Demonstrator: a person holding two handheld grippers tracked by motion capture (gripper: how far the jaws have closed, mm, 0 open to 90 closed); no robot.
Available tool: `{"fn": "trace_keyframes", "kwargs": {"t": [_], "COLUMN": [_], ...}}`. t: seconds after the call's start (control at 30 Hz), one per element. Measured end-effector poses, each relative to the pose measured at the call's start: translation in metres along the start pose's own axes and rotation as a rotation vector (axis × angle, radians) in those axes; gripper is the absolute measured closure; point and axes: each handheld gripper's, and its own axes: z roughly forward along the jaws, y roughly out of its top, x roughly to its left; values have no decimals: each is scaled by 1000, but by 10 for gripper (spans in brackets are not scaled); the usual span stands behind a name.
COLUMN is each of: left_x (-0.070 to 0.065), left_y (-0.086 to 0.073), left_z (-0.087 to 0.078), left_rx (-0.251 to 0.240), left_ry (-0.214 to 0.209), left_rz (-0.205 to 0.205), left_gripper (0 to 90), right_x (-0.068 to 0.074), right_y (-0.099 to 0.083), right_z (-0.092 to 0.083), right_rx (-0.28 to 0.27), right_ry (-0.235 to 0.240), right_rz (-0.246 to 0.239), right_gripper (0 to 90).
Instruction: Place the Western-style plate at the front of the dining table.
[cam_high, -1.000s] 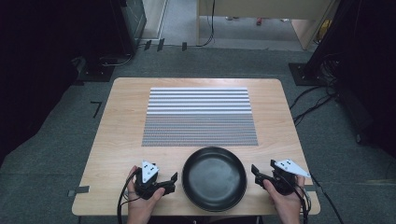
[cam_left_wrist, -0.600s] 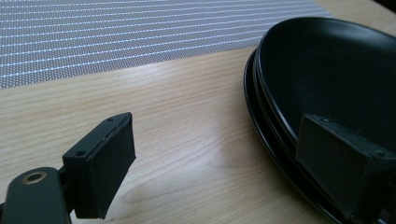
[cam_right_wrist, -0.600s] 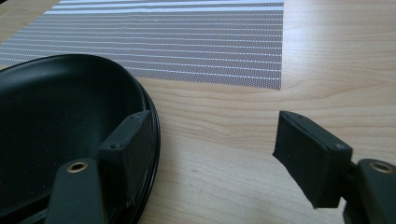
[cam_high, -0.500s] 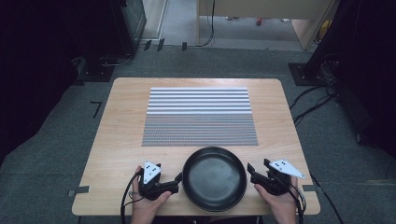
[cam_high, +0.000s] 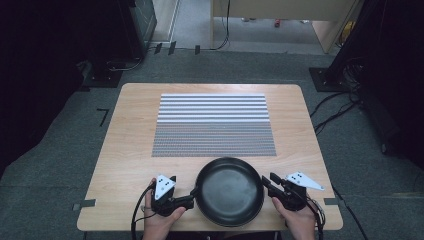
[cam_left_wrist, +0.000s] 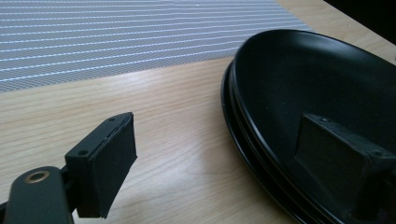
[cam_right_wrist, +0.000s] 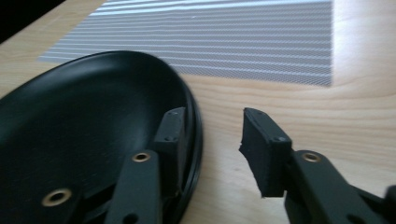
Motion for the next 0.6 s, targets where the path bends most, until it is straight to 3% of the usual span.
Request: {"fn": "trace_keyframes", "kwargs": {"t": [0.2, 0.37, 0.6], "left_x": [-3, -4, -6], "left_y": [-2, -4, -6], "left_z": [3, 7, 9], "left_rx": [22, 46, 59], "left_ry": [-41, -25, -74], "left_rz": [7, 0, 8], "left_gripper": [147, 243, 348], "right_x": [1, -4, 0], "right_y": [-1, -4, -7], "right_z": [1, 3, 4], "right_rx": [57, 66, 51], "right_ry": [32, 88, 84], "right_rz": [33, 92, 87], "right_gripper": [675, 707, 756]}}
